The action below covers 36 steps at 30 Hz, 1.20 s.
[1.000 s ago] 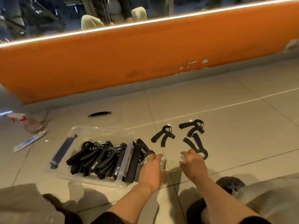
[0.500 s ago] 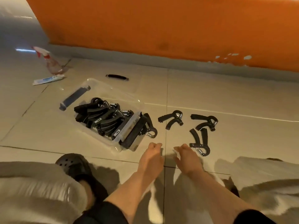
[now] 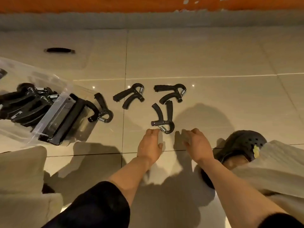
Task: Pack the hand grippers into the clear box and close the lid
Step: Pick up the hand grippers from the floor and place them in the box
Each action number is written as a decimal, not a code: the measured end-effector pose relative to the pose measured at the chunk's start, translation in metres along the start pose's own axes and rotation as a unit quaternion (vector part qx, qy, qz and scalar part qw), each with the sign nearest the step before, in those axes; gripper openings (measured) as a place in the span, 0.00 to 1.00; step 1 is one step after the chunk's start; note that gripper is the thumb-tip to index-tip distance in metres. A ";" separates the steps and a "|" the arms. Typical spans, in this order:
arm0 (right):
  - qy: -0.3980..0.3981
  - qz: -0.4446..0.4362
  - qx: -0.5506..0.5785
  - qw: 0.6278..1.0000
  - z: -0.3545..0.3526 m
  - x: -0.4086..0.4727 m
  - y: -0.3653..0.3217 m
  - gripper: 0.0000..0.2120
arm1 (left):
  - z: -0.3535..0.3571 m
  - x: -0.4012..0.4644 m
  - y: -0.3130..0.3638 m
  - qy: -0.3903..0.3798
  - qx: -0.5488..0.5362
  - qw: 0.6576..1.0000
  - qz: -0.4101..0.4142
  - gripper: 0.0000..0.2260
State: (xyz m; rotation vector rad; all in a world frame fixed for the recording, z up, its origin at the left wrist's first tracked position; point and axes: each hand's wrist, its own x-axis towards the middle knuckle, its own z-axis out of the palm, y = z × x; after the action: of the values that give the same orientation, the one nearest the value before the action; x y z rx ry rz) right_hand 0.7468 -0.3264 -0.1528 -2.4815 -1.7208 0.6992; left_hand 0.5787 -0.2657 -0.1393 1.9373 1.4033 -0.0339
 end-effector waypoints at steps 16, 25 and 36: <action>-0.025 -0.189 -0.175 0.966 -0.014 0.114 -0.013 0.29 | 0.008 0.045 -0.004 0.048 -0.075 0.995 -0.055 0.29; 0.001 -0.237 -0.213 0.948 -0.009 0.122 -0.016 0.20 | 0.014 0.053 -0.011 0.027 -0.076 0.994 -0.069 0.32; 0.131 -0.384 -0.184 0.895 0.005 0.099 0.000 0.16 | 0.003 0.033 -0.013 0.054 -0.120 0.988 -0.085 0.35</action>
State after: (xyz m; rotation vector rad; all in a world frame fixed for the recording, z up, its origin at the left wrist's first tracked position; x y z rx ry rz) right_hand 0.7730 -0.2386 -0.1913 -1.6535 -2.5991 -0.0413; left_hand 0.5823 -0.2385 -0.1623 1.6405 1.5653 0.1550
